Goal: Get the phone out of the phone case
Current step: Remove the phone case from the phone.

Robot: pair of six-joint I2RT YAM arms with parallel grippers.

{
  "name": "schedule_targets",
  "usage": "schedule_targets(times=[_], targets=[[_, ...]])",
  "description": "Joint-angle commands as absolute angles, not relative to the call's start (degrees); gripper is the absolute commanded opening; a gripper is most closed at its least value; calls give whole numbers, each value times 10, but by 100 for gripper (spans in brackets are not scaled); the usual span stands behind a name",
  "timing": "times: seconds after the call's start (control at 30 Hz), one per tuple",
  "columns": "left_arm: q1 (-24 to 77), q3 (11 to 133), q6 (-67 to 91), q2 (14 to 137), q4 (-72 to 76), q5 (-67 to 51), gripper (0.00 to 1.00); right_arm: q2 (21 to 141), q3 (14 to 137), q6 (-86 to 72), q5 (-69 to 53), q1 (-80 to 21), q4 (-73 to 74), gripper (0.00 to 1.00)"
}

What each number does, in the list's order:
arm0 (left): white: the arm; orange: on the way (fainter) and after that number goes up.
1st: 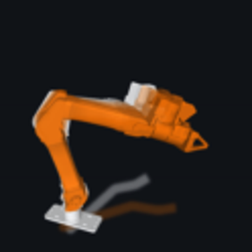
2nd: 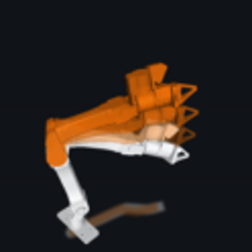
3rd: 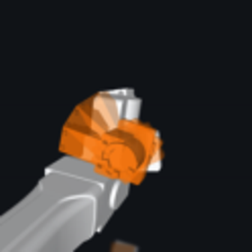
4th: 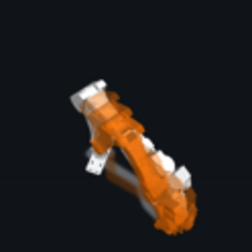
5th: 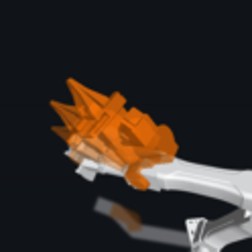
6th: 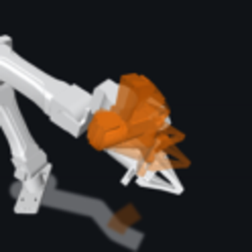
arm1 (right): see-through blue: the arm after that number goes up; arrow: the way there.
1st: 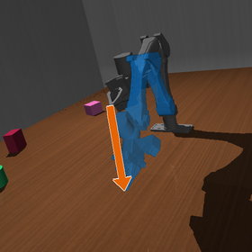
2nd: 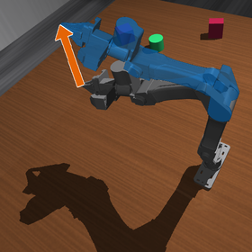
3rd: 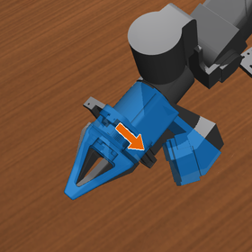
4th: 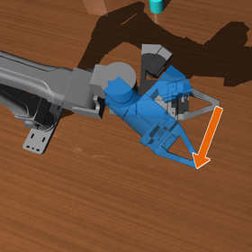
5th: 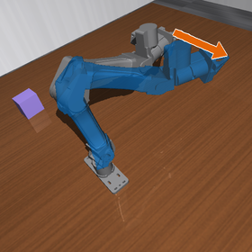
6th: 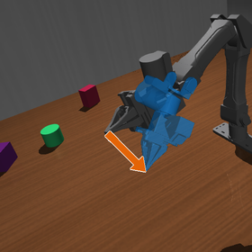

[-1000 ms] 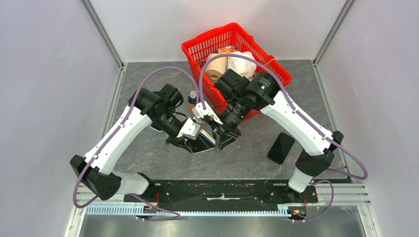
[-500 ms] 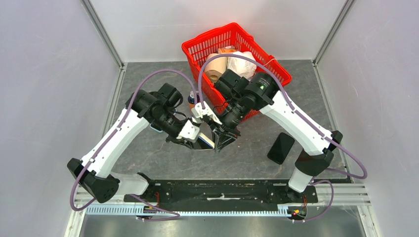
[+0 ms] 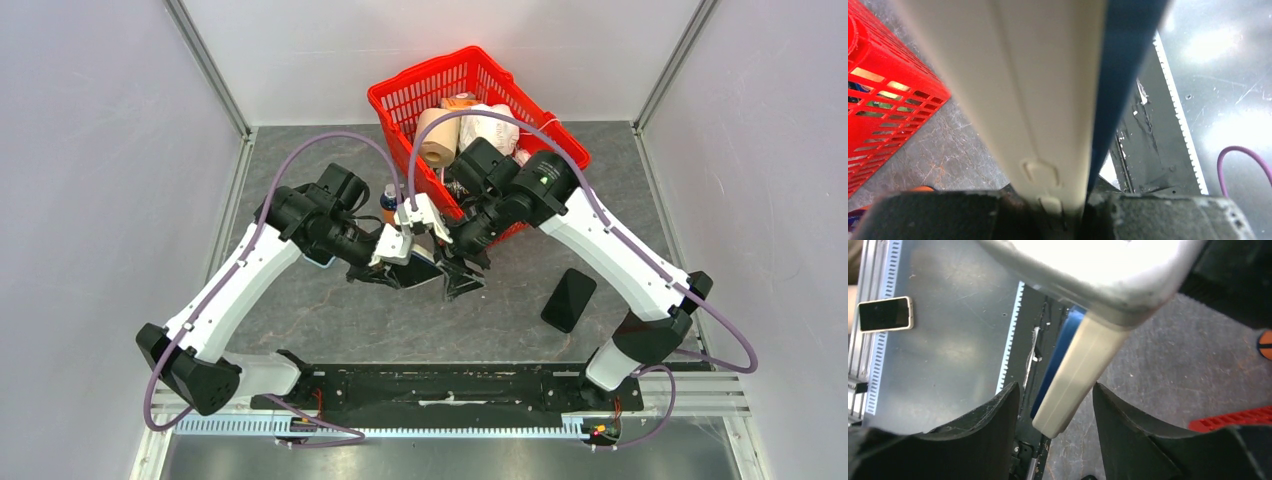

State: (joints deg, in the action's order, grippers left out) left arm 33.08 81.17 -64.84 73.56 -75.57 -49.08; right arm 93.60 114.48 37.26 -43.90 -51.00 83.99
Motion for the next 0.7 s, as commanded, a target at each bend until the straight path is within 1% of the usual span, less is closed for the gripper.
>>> schedule_targets(times=[0.0, 0.13, 0.23, 0.37, 0.47, 0.6, 0.67], targets=[[325, 816, -571, 698, -673, -572, 2, 924, 1141, 314, -390, -496, 807, 59], [324, 806, -555, 690, -665, -575, 2, 926, 1142, 310, -394, -485, 802, 44], [324, 799, -551, 684, -664, -580, 2, 924, 1137, 311, -399, -481, 800, 29], [321, 789, -572, 677, -676, -598, 2, 919, 1136, 324, -410, -478, 804, 0], [321, 786, -623, 677, -706, -609, 2, 916, 1138, 355, -440, -478, 822, 0], [322, 790, -707, 680, -756, -592, 2, 932, 1158, 393, -489, -478, 864, 0], [322, 795, -775, 683, -789, -589, 2, 943, 1170, 410, -514, -478, 885, 0]])
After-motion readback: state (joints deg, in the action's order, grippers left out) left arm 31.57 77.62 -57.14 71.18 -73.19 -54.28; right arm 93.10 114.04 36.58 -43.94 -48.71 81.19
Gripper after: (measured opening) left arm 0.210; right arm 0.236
